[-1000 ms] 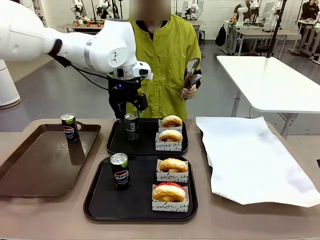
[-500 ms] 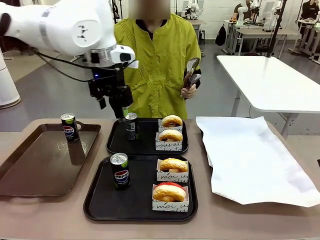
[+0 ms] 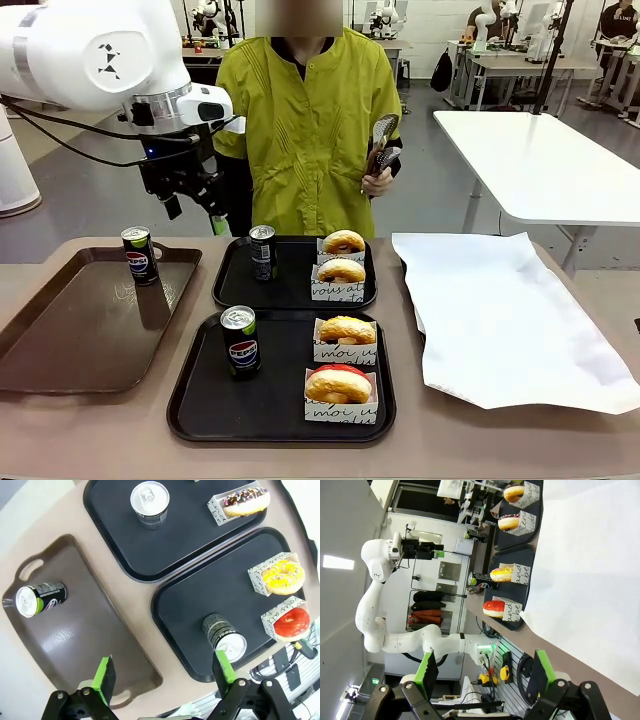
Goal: Set up donuts and drinks on trays.
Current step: Pick up one Pepsi coke from the Handle tray and place it on the Flat Tray without a Pepsi coke.
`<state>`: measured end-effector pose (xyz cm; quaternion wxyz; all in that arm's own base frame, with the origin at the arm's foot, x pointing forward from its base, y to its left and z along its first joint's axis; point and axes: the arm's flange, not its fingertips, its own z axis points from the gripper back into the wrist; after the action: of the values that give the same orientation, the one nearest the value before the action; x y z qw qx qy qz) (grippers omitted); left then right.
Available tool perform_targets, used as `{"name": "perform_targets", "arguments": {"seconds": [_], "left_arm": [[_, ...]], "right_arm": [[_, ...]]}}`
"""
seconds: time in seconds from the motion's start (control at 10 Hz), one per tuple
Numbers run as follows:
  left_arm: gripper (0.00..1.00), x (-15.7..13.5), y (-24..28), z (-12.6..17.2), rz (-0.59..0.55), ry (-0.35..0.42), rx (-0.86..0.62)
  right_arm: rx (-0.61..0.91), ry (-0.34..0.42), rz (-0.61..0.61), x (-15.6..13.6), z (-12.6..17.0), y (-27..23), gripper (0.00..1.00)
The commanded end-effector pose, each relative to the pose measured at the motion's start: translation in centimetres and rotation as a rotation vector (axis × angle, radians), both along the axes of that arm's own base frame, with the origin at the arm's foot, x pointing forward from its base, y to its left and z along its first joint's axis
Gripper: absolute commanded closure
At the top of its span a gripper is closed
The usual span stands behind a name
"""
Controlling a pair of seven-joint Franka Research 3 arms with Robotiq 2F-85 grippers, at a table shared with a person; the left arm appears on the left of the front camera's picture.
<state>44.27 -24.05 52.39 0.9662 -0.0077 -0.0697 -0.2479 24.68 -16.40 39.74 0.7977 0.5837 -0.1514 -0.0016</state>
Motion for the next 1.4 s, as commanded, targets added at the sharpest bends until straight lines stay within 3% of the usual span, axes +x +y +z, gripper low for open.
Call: {"name": "perform_targets", "arguments": {"seconds": [0.0,0.5,0.6,0.8,0.9,1.3], "left_arm": [[0.0,0.5,-0.9,-0.2,0.008,0.012,-0.003],[0.0,0.5,-0.8,-0.4,-0.009,0.009,-0.001],[0.0,0.1,1.8,0.6,0.047,-0.002,-0.044],[0.0,-2.0,8.7,3.2,0.114,0.062,-0.131],[0.0,-4.9,12.6,3.7,0.15,0.024,-0.143],[0.0,-7.2,22.3,3.4,0.242,0.01,-0.211]], "right_arm": [[0.021,-0.027,-0.009,0.3,0.1,0.0,0.0],[0.021,-0.027,-0.009,0.3,0.1,0.0,0.0],[0.021,-0.027,-0.009,0.3,0.1,0.0,0.0],[0.021,-0.027,-0.009,0.3,0.1,0.0,0.0],[0.021,-0.027,-0.009,0.3,0.1,0.0,0.0],[0.021,-0.027,-0.009,0.3,0.1,0.0,0.0]]}}
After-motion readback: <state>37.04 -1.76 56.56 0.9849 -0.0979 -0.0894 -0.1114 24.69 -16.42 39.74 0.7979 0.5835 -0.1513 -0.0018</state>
